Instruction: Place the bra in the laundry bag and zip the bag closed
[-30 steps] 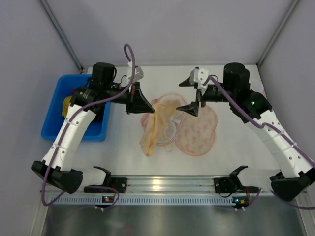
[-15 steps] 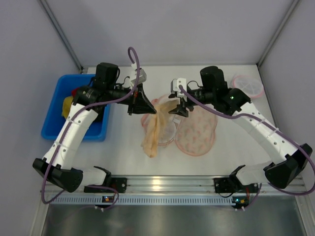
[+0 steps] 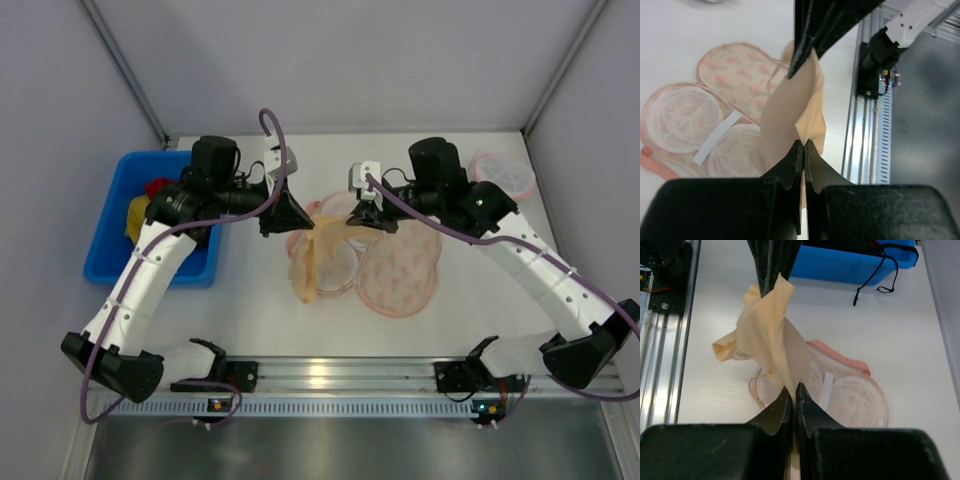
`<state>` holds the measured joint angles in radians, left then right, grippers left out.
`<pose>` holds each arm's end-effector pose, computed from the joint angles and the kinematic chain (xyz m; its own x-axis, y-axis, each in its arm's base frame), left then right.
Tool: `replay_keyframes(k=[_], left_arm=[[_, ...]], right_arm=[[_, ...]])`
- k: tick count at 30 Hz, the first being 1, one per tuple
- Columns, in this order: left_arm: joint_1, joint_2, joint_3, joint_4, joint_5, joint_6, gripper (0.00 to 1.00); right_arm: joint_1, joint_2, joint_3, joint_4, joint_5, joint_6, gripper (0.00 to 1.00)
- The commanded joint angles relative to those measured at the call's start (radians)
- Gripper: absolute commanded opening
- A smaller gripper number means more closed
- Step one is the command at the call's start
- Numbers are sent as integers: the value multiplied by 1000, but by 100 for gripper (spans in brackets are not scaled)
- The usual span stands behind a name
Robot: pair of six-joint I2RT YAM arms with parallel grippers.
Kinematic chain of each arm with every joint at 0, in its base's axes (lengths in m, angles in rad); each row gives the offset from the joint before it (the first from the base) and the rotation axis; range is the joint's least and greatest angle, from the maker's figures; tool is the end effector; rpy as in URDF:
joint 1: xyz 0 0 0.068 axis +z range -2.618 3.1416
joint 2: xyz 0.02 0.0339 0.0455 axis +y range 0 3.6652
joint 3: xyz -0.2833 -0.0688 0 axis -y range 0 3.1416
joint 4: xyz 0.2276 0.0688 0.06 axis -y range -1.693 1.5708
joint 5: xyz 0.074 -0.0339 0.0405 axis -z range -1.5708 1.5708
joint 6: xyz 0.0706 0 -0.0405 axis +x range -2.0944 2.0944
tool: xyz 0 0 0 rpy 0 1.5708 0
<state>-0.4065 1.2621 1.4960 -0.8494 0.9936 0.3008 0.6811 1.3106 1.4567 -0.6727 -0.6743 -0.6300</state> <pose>0.1909 -0.1466 0.4296 -0.2564 0.2864 -0.9232 0.9634 0.1527 -0.2202 0.1860 0.2075 0.4148 0.2213 -0.4130 -0.8834 -0.9663 0.0293 -0.2558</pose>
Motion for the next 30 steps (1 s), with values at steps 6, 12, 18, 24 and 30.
replay_keyframes(k=[6,12,18,24,30], left_arm=[[-3,-133,-166,340,-115,-160,3],[-3,-141,-217,339,-87,-157,5],[-3,-96,-263,339,-133,-155,9],[-2,-20,-286,417,-286,-175,11],[0,55,-295,535,-352,-195,13]], right_arm=[[29,-2,119,-195,-8,69,0],[38,15,145,-260,-27,89,0],[26,94,94,-271,-16,50,0],[-67,225,85,-203,-44,72,0],[-179,396,227,-234,-70,64,0]])
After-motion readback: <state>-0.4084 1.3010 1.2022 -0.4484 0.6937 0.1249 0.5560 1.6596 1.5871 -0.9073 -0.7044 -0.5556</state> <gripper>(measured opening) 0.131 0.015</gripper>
